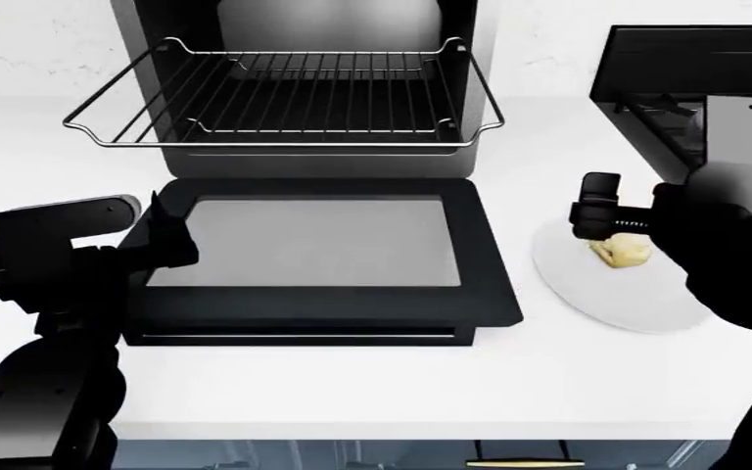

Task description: Place the scone on the top rack of the toaster oven.

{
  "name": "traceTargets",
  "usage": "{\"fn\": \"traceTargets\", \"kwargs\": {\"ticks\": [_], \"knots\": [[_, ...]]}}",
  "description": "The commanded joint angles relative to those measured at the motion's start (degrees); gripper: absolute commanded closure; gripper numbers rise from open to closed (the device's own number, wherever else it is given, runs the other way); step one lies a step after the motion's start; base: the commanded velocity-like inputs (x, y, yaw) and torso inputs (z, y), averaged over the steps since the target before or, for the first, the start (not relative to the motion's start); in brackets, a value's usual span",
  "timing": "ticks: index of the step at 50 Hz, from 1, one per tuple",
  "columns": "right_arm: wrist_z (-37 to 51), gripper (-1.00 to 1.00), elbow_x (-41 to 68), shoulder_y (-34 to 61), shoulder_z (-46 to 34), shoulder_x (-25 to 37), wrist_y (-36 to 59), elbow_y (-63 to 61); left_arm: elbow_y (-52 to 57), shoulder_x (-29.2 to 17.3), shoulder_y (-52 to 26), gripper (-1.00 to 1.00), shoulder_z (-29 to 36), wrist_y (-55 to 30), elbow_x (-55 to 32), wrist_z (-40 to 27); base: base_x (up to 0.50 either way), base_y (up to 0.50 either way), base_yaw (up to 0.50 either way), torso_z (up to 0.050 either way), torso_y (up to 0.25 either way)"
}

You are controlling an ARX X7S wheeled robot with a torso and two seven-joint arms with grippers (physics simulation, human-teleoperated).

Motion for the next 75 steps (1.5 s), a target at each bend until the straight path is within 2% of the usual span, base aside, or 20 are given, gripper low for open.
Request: {"fn": "traceTargets", "kwargs": {"ticks": [1, 12, 72, 73, 75], "knots": [[8.01, -1.00, 11.04, 2.12, -0.18, 1.53, 0.30, 6.05, -0.47, -0.15, 0.33, -1.00, 0.23, 0.27, -0.12, -0.25, 0.00, 0.00, 0.00, 0.000, 0.000], [11.30, -1.00, 15.63, -0.07, -1.85, 3.23, -1.23, 7.74, -0.57, -0.24, 0.51, -1.00, 0.34, 0.40, -0.33, -0.50, 0.00, 0.00, 0.00, 0.000, 0.000], [5.51, -1.00, 12.65, -3.34, -10.97, 6.94, -10.93, 13.46, -2.91, -1.01, 0.91, -1.00, 1.52, 2.25, -0.91, -1.36, 0.00, 0.00, 0.00, 0.000, 0.000], [5.52, 1.00, 12.66, -3.34, -11.01, 6.95, -10.97, 13.47, -2.92, -1.02, 0.92, -1.00, 1.55, 2.27, -0.92, -1.38, 0.00, 0.00, 0.00, 0.000, 0.000], [5.51, 1.00, 12.49, -3.33, -11.29, 7.07, -11.09, 13.44, -3.07, -1.05, 0.89, -1.00, 1.59, 2.37, -0.92, -1.40, 0.00, 0.00, 0.00, 0.000, 0.000]]}}
